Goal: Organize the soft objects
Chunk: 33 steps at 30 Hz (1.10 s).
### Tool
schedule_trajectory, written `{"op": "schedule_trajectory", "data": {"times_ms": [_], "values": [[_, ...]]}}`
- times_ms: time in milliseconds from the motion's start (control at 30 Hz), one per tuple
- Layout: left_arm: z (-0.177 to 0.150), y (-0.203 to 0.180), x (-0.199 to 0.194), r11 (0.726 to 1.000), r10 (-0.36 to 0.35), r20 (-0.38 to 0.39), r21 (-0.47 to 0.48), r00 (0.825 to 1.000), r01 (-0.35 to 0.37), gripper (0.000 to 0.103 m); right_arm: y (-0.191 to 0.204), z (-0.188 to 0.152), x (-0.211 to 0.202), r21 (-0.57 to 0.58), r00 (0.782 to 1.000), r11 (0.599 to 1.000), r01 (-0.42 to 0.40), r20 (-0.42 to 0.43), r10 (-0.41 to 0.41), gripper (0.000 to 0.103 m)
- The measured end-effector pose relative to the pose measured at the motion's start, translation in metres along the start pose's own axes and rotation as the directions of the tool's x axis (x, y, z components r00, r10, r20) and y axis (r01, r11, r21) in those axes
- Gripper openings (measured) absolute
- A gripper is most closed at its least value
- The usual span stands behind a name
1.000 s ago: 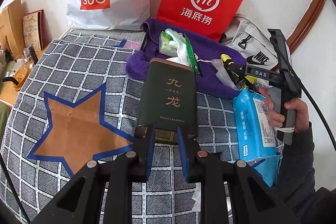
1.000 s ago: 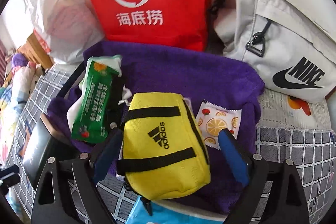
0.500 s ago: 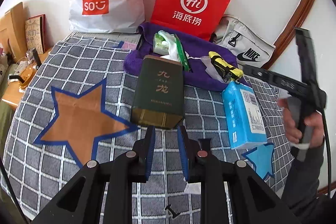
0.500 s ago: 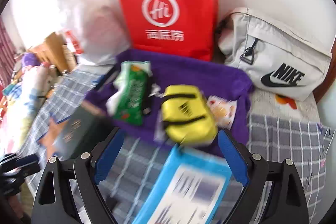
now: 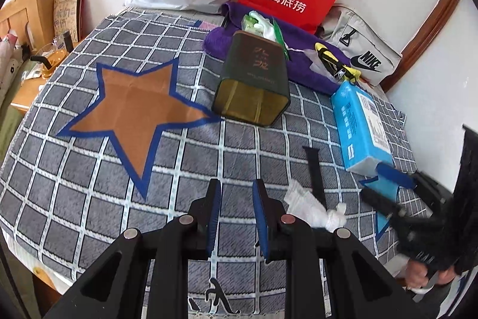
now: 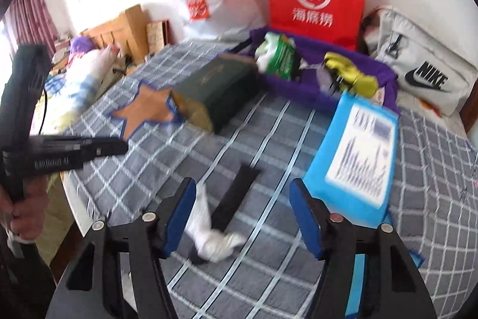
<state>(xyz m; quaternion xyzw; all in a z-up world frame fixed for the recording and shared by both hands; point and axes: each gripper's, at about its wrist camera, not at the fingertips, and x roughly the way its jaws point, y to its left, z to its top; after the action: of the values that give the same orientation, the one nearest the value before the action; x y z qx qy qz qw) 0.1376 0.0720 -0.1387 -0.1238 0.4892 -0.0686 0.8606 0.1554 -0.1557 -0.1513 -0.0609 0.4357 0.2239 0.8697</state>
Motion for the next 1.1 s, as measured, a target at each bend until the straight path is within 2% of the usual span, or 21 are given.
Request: {"op": "schedule_trajectory", "data": {"times_ms": [233,300,433,500,533,667,733,900,1100], "values": [[-0.014,0.006,-0.003,1.0,-0.018,-0.009,0.002,1.0,0.018,0.021,0.033,-0.037,0.025,-0.021,0.997,0.999,-0.033,-0.072,0.032,0.062],[-0.016,0.008,-0.004,1.0,-0.02,-0.006,0.002,1.0,0.02,0.021,0.036,-0.042,0.031,-0.032,0.996,0.999,-0.022,-0.085,0.019,0.062],[-0.018,0.011,-0.003,1.0,-0.027,-0.01,-0.002,1.0,0.027,0.021,0.041,-0.052,0.044,-0.056,0.993,0.997,0.056,-0.097,-0.061,0.061],[-0.019,0.01,0.0,1.0,-0.029,-0.014,0.003,0.999,0.029,0.029,0.043,-0.055,0.042,-0.064,0.995,0.995,0.072,-0.07,-0.076,0.055],[-0.019,0.009,0.001,1.0,-0.027,-0.015,0.006,1.0,0.028,0.029,0.043,-0.056,0.041,-0.064,0.995,0.995,0.077,-0.063,-0.081,0.043],[-0.02,0.005,0.007,0.999,-0.029,-0.03,0.016,0.999,0.03,0.029,0.038,-0.056,0.037,-0.046,0.997,0.997,0.061,-0.049,-0.063,0.032],[-0.02,0.001,0.01,0.999,-0.025,-0.039,0.025,0.999,0.026,0.029,0.034,-0.057,0.033,-0.027,0.998,0.998,0.052,-0.037,-0.053,0.021],[-0.022,-0.008,0.018,0.999,-0.019,-0.059,0.043,0.998,0.022,0.029,0.023,-0.057,0.026,0.04,1.0,0.999,-0.03,-0.008,0.03,0.02],[-0.024,-0.031,0.032,0.995,-0.032,-0.085,0.093,0.996,0.04,0.029,0.01,-0.064,0.001,0.076,0.999,0.997,-0.005,0.045,0.001,0.02]]}}
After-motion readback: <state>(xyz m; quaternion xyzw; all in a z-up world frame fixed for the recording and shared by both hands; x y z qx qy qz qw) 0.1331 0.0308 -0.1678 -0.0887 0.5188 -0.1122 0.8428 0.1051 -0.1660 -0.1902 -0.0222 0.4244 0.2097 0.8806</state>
